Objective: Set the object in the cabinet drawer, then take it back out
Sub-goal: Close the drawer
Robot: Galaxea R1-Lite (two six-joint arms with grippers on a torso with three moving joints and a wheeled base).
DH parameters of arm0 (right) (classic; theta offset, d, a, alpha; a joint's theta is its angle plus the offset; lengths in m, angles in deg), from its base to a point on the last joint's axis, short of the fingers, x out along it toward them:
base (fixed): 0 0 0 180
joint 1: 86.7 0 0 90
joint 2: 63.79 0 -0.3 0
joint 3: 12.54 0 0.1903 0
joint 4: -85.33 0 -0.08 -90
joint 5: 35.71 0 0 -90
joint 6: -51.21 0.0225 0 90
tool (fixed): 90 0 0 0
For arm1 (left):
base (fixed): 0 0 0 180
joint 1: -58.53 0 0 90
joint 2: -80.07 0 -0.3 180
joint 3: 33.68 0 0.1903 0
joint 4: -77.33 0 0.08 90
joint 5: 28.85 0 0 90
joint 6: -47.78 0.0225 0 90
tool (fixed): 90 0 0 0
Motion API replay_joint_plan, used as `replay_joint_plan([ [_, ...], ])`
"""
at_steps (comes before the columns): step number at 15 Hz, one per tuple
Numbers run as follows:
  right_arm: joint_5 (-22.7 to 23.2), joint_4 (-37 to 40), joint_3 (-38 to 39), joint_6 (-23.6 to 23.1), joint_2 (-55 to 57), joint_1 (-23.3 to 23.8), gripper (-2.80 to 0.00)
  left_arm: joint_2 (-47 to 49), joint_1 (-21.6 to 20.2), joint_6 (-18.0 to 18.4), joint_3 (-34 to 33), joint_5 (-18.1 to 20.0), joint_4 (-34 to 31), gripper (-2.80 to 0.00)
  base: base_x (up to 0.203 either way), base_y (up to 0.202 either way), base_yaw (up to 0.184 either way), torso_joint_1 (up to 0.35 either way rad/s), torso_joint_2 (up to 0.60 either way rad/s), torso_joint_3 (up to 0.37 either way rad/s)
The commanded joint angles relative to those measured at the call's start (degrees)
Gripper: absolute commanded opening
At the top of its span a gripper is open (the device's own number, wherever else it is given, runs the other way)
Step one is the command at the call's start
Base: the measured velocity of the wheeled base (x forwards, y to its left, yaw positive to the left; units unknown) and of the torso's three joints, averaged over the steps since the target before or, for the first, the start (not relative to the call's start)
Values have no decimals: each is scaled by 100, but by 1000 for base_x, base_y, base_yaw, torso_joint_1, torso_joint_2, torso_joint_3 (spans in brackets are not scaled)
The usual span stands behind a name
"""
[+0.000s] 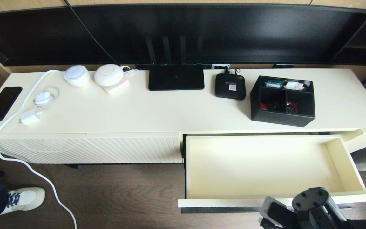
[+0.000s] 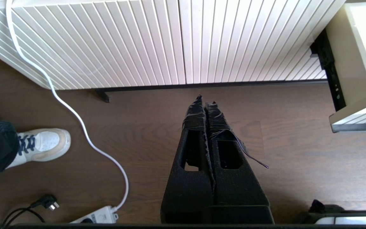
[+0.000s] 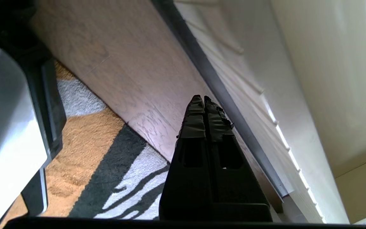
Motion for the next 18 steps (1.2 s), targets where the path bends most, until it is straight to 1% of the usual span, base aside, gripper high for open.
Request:
replay_joint_plan([
  [1, -15, -200, -135, -9, 332, 122, -280, 9, 0, 0, 4, -1, -2, -280, 0, 0, 0, 0, 0, 0],
  [4, -21, -460, -483, -15, 423, 298, -280, 9, 0, 0, -2, -1, -2, -280, 0, 0, 0, 0, 0, 0],
  [11, -23, -468, -1093, -6, 535, 673, -280, 9, 0, 0, -2, -1, -2, -280, 0, 0, 0, 0, 0, 0],
  [18, -20, -554, -1820, 5, 874, 1049, -280, 9, 0, 0, -2, -1, -2, -280, 0, 0, 0, 0, 0, 0],
])
